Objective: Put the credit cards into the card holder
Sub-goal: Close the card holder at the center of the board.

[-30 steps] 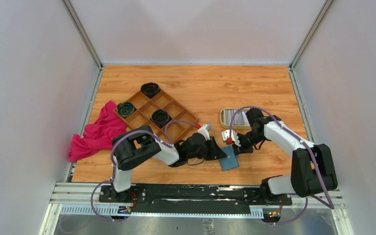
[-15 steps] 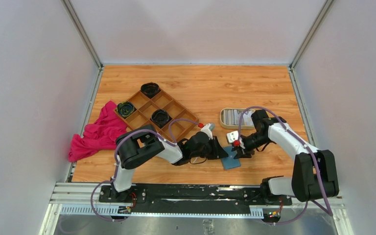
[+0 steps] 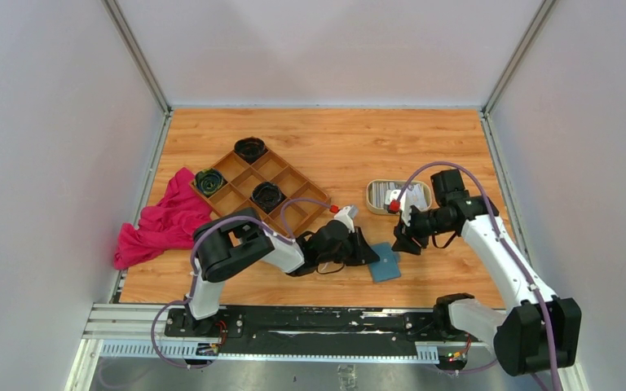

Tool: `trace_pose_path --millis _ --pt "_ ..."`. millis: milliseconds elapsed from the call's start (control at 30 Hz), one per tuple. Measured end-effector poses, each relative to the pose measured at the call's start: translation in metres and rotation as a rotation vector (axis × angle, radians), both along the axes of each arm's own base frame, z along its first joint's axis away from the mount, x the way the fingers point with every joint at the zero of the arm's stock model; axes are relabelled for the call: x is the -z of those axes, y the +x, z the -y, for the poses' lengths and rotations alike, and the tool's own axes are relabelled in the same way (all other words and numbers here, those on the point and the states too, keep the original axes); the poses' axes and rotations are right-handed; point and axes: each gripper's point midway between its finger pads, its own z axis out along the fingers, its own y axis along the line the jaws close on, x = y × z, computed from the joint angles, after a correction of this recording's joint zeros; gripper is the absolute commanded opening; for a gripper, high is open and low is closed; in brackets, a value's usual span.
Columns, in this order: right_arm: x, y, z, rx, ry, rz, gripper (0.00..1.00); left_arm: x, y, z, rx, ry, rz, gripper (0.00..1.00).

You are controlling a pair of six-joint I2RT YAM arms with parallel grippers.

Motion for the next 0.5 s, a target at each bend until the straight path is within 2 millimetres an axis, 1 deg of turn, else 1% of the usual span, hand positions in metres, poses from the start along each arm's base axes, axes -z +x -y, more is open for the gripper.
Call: trace_pose_path --millis 67,100,233,300,500 --pt "0.005 0.000 0.005 0.065 -0.025 -0.021 0.54 0.000 0.000 0.001 -0.007 0.001 0.002 0.10" --pt "0.011 0.000 0.008 0.095 -0.043 -0.034 0.54 0.000 -0.001 0.001 -0.010 0.002 0.002 0.10" --pt "0.042 -0.010 0.016 0.158 -0.127 -0.106 0.55 -0.001 -0.003 0.004 -0.021 0.002 0.004 0.10" --pt "0.053 -0.013 0.019 0.172 -0.173 -0.135 0.55 -0.001 -0.003 0.005 -0.025 0.003 0.003 0.10" --pt "0.067 -0.003 0.018 0.200 -0.259 -0.130 0.52 -0.001 -0.004 0.005 -0.034 0.002 -0.002 0.10"
